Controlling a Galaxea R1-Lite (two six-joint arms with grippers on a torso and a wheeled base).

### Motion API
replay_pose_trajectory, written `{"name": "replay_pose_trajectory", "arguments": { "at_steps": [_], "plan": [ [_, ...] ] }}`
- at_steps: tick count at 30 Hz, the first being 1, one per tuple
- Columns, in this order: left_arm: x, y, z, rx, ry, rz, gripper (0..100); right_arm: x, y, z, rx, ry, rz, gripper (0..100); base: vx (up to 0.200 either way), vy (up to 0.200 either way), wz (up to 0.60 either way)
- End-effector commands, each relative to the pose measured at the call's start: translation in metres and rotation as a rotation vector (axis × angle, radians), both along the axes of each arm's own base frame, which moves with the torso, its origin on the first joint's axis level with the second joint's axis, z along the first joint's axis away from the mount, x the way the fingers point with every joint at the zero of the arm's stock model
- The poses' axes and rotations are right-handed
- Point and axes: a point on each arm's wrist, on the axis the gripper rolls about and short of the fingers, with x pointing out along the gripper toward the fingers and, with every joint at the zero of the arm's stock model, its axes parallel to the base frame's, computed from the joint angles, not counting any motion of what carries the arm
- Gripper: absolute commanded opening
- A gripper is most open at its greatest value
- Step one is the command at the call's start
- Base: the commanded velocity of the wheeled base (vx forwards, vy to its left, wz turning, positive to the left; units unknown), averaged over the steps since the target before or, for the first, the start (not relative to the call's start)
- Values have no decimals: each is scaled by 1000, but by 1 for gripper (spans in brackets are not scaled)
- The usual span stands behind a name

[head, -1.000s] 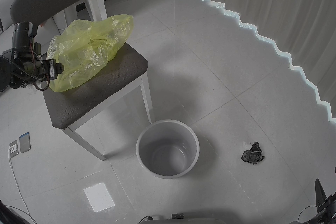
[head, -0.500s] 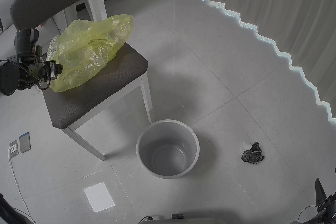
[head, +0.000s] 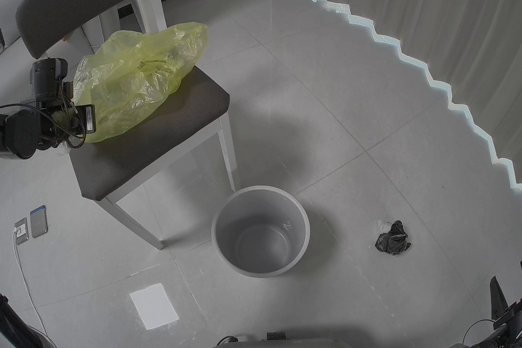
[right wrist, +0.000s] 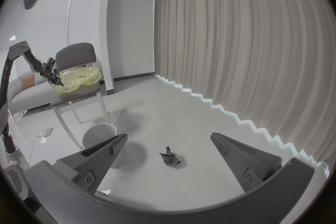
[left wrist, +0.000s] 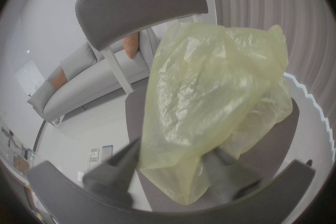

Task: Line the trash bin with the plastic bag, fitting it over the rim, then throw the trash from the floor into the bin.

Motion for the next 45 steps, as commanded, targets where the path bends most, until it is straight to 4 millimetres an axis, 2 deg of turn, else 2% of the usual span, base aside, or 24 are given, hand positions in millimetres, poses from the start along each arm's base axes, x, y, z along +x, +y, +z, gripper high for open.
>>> {"name": "replay_pose_trajectory", "arguments": {
  "at_steps": [1,9,14,17,20,22,24,26,27,28,29,31,32,33,36,37,38,40,43,45],
  "plan": [
    [-4,2,0,1,2,6,0,1,0,-5,9,6,0,100,0,0,0],
    [1,13,0,-12,-27,8,0,1,0,-5,24,4,-7,100,0,0,0],
    [-9,9,17,-21,-110,-47,0,1,0,-5,24,2,-5,100,0,0,0],
    [-33,-5,47,-10,-197,-165,0,1,0,-4,26,-1,-5,100,0,0,0],
    [-51,-13,68,73,-248,-219,0,1,0,-4,26,-1,-5,100,0,0,0],
    [-67,-22,92,121,-320,-272,0,1,0,-4,26,-3,-7,100,0,0,0],
    [-79,-33,109,114,-365,-335,0,1,0,-4,27,-3,-7,100,0,0,0],
    [-100,-46,133,99,-412,-411,0,1,0,-4,29,-3,-7,100,0,0,0],
    [-102,-48,134,96,-413,-418,0,1,0,-4,27,-3,-7,100,0,0,0],
    [-116,-58,149,60,-443,-467,0,1,0,-4,29,-3,-7,100,0,0,0],
    [-119,-61,153,46,-454,-482,0,1,0,-4,27,-3,-5,100,0,0,0],
    [-139,-78,175,-30,-529,-567,0,1,0,-4,24,-2,4,100,0,0,0],
    [-147,-83,183,-48,-559,-600,0,0,0,0,32,-21,0,100,0,0,0],
    [-153,-87,188,-56,-572,-626,0,-4,0,15,57,-72,8,100,0,0,0],
    [-167,-96,195,-65,-558,-691,0,-14,0,96,236,-198,23,100,0,0,0],
    [-169,-96,196,-67,-558,-699,0,-14,0,101,239,-197,25,100,0,0,0],
    [-175,-102,199,-75,-550,-735,0,-12,0,118,209,-167,27,100,0,0,0],
    [-185,-108,200,-57,-528,-770,0,-7,1,131,117,-131,48,100,0,0,0],
    [-198,-111,193,27,-462,-799,0,6,1,136,48,-72,103,100,0,0,0],
    [-210,-106,192,149,-415,-818,0,14,2,142,29,-53,126,100,0,0,0]
  ]
}}
